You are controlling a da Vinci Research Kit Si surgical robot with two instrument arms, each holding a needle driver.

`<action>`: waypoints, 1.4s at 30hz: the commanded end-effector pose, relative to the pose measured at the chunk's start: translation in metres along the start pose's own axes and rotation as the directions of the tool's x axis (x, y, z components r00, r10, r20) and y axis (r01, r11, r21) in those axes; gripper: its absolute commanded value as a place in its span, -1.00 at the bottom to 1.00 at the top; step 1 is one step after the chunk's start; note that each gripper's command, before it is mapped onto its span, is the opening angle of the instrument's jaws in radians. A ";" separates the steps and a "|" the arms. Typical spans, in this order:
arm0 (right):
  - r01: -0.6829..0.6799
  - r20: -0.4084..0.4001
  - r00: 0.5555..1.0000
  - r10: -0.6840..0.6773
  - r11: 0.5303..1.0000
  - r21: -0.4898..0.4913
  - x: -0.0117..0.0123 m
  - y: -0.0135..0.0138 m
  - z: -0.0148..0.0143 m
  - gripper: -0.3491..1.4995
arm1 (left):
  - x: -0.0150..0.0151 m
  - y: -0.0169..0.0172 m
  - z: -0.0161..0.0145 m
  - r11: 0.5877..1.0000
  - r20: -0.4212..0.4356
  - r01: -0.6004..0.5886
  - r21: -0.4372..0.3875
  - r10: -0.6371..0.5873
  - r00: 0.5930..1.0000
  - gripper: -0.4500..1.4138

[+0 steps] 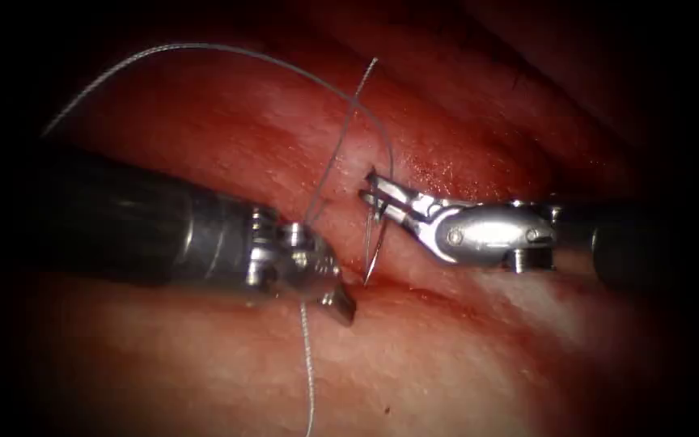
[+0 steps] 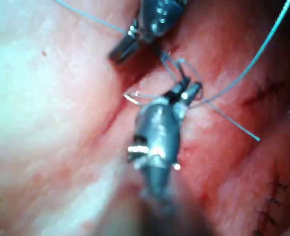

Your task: Wound Closure

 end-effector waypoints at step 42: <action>-0.271 -0.033 0.963 0.269 0.961 -0.052 0.0010 -0.0009 0.0011 -1.00 | -0.0045 0.0030 0.0028 0.994 -0.146 0.063 0.093 -0.049 0.988 -0.55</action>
